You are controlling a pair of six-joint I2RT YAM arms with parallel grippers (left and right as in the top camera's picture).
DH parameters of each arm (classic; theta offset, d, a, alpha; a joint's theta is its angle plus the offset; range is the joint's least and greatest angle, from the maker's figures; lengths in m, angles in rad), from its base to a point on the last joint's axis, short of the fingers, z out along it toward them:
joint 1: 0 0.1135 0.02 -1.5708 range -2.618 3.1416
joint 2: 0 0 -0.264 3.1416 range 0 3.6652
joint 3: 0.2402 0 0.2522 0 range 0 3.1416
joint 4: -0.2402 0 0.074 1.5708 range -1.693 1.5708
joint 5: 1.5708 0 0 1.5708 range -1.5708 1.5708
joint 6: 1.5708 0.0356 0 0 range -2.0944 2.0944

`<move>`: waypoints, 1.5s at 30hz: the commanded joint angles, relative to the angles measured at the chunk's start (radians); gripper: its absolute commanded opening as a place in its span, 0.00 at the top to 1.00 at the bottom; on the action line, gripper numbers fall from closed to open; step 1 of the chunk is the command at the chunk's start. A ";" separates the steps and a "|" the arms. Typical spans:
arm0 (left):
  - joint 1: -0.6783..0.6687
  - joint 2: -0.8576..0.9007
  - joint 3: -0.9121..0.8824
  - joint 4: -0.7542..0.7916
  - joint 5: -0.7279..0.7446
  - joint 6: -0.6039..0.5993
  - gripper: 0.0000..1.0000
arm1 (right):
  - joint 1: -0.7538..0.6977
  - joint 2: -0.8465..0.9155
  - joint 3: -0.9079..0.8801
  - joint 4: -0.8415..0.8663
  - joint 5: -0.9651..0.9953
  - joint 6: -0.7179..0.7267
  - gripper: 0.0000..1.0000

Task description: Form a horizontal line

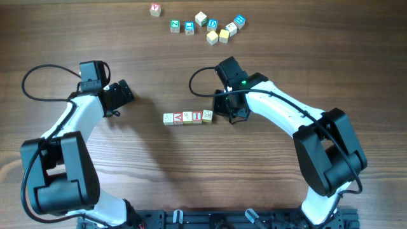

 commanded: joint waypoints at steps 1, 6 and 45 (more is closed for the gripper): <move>0.003 0.000 0.003 0.003 0.005 -0.002 0.00 | 0.001 0.017 -0.004 0.005 -0.072 -0.075 0.91; 0.003 0.000 0.003 0.003 0.005 -0.002 0.00 | 0.003 0.017 -0.004 0.030 -0.125 -0.129 0.91; 0.003 0.000 0.003 0.003 0.005 -0.002 0.00 | -0.038 0.041 -0.004 0.298 0.022 -0.099 0.96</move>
